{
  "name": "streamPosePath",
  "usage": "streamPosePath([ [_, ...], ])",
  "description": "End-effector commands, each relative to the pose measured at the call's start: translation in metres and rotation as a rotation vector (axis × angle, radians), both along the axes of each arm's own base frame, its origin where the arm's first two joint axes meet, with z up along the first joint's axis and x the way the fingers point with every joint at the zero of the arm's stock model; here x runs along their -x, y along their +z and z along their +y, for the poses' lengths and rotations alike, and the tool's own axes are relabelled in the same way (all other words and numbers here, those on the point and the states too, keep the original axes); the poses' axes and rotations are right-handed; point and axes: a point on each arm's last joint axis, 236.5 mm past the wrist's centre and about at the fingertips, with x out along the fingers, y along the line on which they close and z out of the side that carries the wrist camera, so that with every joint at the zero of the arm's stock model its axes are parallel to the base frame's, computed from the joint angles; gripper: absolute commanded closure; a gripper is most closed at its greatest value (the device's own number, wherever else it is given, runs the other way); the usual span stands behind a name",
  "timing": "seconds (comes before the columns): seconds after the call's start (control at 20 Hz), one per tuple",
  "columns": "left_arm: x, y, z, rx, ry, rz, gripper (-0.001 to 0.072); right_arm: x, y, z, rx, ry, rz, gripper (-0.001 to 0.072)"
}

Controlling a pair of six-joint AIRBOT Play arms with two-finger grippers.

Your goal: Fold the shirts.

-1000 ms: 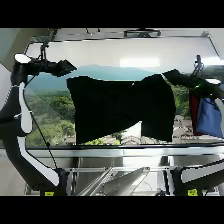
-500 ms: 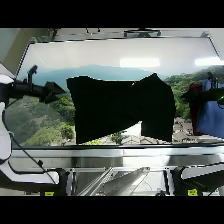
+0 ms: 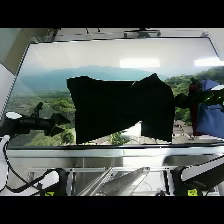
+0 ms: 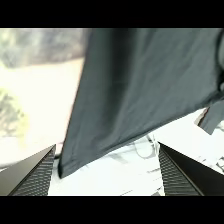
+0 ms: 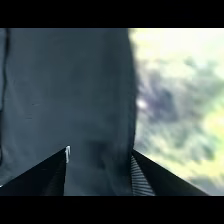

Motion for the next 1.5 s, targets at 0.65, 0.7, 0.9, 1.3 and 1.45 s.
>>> streamPosePath([
  [0.65, 0.03, -0.054, -0.096, 0.144, -0.264, 0.157, 0.0286, 0.005, 0.001, 0.029, -0.046, 0.078, 0.012, 0.0249],
  [0.7, 0.027, -0.051, -0.098, 0.142, -0.278, 0.144, 0.0406, 0.005, 0.002, 0.029, -0.047, 0.083, 0.013, 0.0249],
  [0.9, 0.012, -0.041, -0.1, 0.142, -0.3, 0.101, 0.0684, 0.009, 0.005, 0.031, -0.059, 0.098, 0.023, 0.0546],
  [1.3, -0.08, 0.205, -0.109, 0.403, -0.318, -0.631, 0.0686, -0.027, 0.244, 0.076, -0.369, 0.084, -0.509, 0.0694],
  [1.45, -0.04, 0.405, -0.086, 0.655, -0.343, -1.182, 0.0685, 0.011, 0.435, 0.085, -0.419, 0.058, -1.021, 0.0694],
])
